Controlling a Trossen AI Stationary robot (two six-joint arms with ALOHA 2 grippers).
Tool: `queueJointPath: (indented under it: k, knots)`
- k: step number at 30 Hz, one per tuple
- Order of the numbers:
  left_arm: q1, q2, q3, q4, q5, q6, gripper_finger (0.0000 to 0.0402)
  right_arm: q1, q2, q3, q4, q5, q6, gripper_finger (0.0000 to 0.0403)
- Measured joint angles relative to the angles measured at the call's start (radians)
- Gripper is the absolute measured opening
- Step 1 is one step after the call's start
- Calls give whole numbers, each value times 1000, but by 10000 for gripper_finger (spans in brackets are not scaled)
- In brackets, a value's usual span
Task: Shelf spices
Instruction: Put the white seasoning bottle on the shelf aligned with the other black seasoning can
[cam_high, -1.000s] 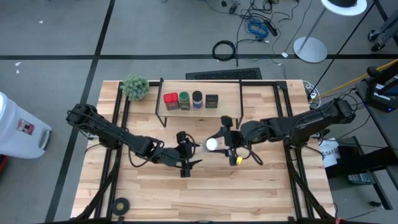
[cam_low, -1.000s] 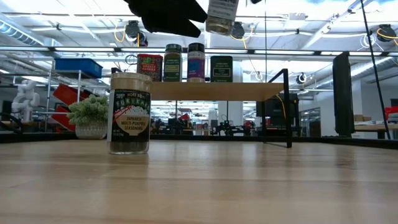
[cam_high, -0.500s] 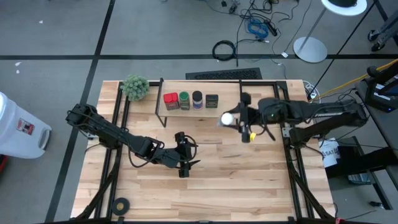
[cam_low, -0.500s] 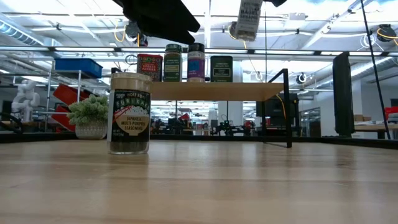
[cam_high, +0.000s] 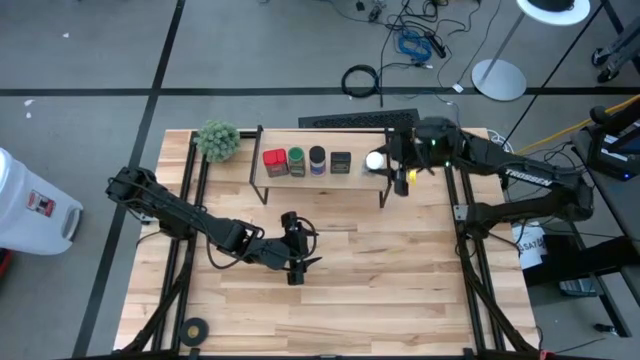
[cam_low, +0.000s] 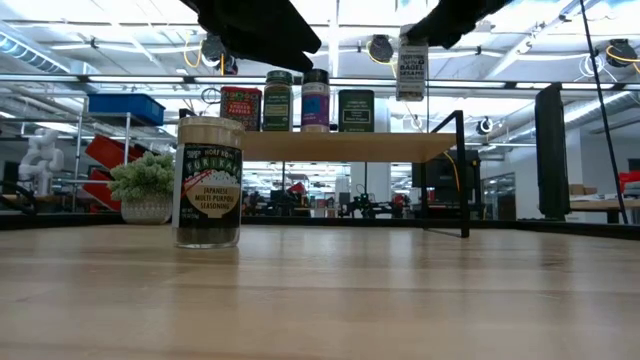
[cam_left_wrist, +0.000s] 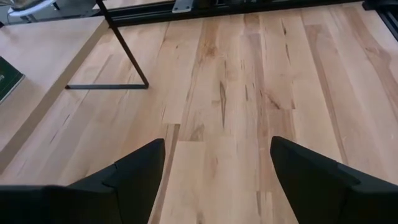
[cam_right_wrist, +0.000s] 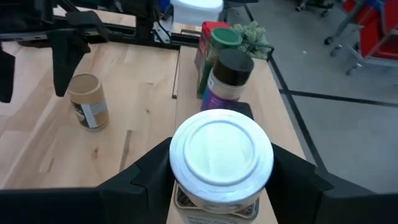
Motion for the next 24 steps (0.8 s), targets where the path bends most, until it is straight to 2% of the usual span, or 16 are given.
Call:
queueJointPath:
  k: [5, 9, 19, 24]
  knots:
    - [0, 0, 0, 0, 0, 1, 302, -134, 25, 0, 4, -172, -72, 200]
    - [0, 0, 0, 0, 0, 1, 302, -207, 63, 1, 21, -269, -88, 200]
    - [0, 0, 0, -1, 0, 1, 302, -264, 209, 1, 40, -337, -134, 200]
    - [0, 0, 0, -28, 0, 1, 302, -264, 232, 2, 62, -369, -142, 200]
